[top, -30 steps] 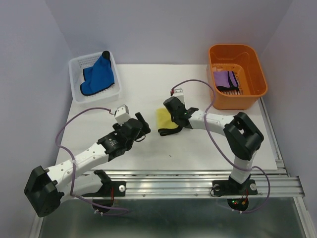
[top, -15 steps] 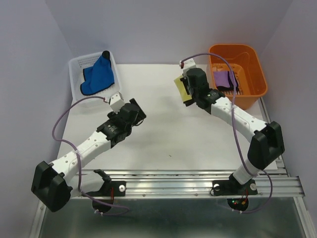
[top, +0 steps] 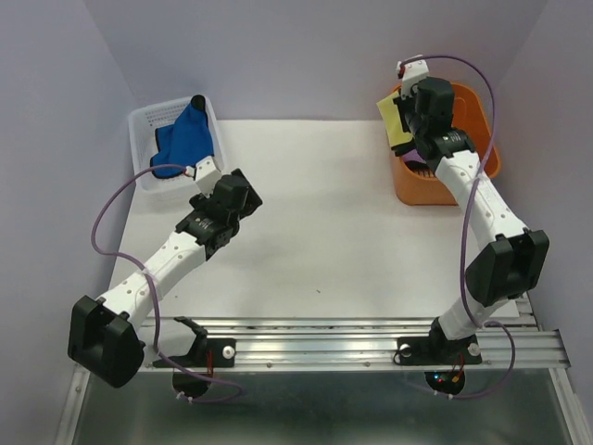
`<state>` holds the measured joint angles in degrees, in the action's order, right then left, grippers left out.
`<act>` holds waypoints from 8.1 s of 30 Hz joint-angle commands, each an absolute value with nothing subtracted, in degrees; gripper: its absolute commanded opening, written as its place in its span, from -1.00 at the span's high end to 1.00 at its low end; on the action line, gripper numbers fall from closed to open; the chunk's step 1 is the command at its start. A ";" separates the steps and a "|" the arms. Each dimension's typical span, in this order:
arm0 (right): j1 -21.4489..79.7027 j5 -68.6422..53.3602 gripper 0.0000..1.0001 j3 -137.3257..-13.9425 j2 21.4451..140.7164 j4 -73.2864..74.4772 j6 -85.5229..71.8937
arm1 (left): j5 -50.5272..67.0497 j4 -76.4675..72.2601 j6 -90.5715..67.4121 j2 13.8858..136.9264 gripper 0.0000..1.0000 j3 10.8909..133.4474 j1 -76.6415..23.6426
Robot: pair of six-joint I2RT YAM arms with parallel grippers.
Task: Fold and stack the towels
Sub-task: Neatly place the folded towel into the bin, then grab crumpled towel, then move the towel to the center of the board, then flatten out the crumpled towel
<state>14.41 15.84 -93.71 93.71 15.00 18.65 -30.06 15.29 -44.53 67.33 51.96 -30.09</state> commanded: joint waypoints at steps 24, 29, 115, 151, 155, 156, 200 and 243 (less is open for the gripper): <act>1.85 13.10 0.99 -112.67 112.23 18.71 15.56 | -31.55 14.33 -39.82 70.22 -0.97 54.93 -25.31; 1.76 7.75 0.99 -114.43 114.87 21.00 13.28 | -31.38 14.06 -39.73 70.58 -0.98 54.67 -25.14; 4.04 -0.61 -1.00 -47.55 54.67 11.16 -20.39 | -11.43 21.09 -9.85 141.85 -0.98 134.11 6.42; 4.04 0.88 -1.00 -47.28 54.23 10.90 -20.39 | -6.07 8.62 -12.22 119.28 1.00 129.29 5.71; 4.04 2.45 -1.00 -48.95 55.63 10.37 -20.57 | -0.98 7.21 -13.18 111.12 1.00 125.09 4.75; 4.04 3.07 -1.00 -49.74 56.77 10.55 -21.00 | -0.27 6.69 -12.84 109.53 1.00 124.11 4.40; 23.02 -2.37 -1.00 -30.16 47.02 23.47 -36.38 | -10.99 0.27 -38.85 67.91 -0.98 37.96 -40.43; 36.21 -3.34 0.76 -37.34 45.19 22.33 -30.68 | 5.79 -6.84 -35.07 63.85 1.00 43.95 -40.08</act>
